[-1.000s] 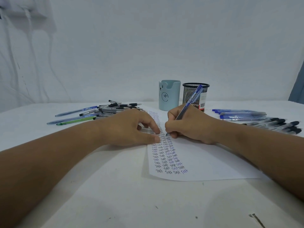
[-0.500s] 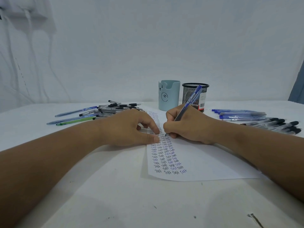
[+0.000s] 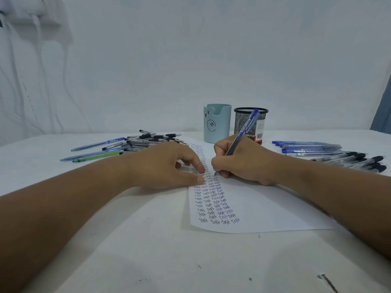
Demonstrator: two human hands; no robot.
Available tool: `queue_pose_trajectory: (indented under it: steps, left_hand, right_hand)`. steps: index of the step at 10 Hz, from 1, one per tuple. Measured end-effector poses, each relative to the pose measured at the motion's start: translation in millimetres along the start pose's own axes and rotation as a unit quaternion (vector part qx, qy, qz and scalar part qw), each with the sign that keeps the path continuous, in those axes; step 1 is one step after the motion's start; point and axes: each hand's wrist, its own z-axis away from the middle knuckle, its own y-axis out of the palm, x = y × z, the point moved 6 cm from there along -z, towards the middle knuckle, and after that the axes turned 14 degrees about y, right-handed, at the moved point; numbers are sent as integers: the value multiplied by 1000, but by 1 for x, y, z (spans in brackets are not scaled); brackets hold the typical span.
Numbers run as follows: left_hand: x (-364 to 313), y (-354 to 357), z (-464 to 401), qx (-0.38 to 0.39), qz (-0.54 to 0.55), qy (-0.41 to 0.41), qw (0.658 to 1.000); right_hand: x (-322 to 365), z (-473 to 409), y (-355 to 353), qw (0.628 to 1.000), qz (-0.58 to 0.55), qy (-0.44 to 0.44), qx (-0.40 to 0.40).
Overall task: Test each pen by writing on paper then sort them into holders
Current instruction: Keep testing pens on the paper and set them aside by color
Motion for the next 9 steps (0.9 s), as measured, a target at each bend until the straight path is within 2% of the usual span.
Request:
queue_pose_trajectory:
  steps: [9]
  left_hand:
    - [-3,0,1,6,-3,4,1000]
  right_hand:
    - [-2,-4,-2,1000,7,-6,-21]
